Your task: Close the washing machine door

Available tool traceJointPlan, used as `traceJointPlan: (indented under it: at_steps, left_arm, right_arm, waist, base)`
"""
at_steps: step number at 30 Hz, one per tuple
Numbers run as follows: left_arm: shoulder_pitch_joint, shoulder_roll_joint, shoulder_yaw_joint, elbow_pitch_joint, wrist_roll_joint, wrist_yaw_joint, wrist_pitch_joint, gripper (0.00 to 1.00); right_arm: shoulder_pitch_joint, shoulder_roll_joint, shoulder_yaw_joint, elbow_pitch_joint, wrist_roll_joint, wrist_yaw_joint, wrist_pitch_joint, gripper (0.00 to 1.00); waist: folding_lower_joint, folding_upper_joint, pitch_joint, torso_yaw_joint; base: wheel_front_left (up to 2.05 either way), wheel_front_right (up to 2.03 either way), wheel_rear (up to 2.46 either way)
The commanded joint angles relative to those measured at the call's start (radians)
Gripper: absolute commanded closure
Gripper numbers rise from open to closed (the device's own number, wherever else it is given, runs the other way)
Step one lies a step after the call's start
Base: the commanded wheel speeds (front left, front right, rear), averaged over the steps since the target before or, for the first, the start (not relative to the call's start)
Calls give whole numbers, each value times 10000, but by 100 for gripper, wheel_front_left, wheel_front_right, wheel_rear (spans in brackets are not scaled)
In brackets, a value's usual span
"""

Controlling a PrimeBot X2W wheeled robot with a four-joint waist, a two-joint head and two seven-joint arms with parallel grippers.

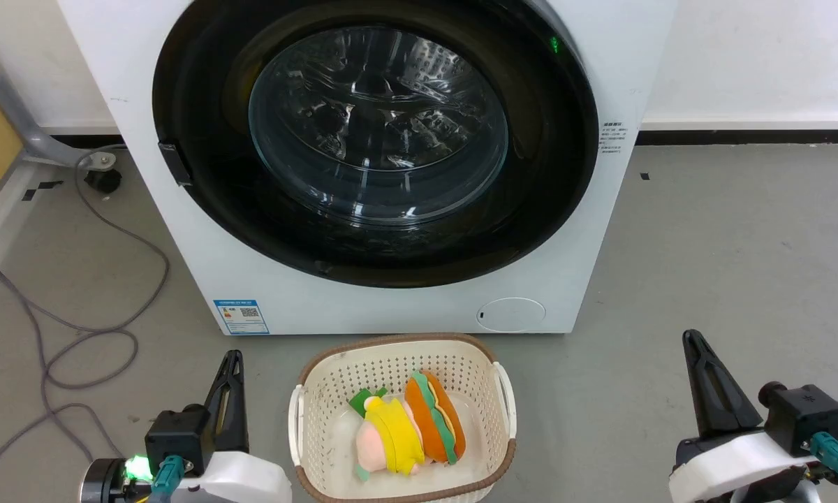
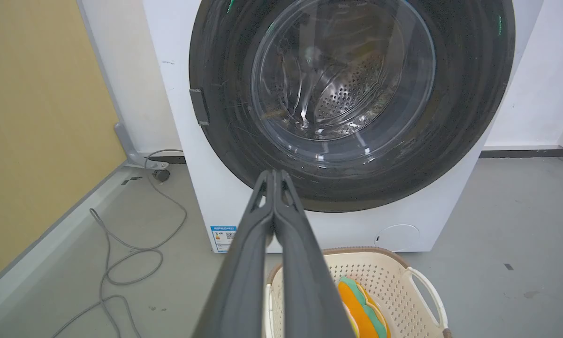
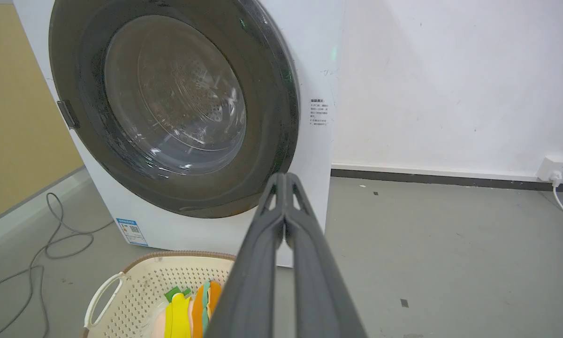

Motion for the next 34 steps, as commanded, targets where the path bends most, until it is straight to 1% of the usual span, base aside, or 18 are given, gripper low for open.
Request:
traceJointPlan:
  at_steps: [1,34]
  left_arm:
    - [-94,2,33,-67,60,-34,43,100]
    - [-155,4,81,-288,181,-272,697,100]
  right_arm:
    - [71,23,29,-90,-119,-5,52,100]
    - [109,34,218,-355,-449,-7,709,100]
  waist:
    - [0,-1,0,5]
    - [0,-1,1,161]
  base:
    - [0,0,0]
    - [0,0,0]
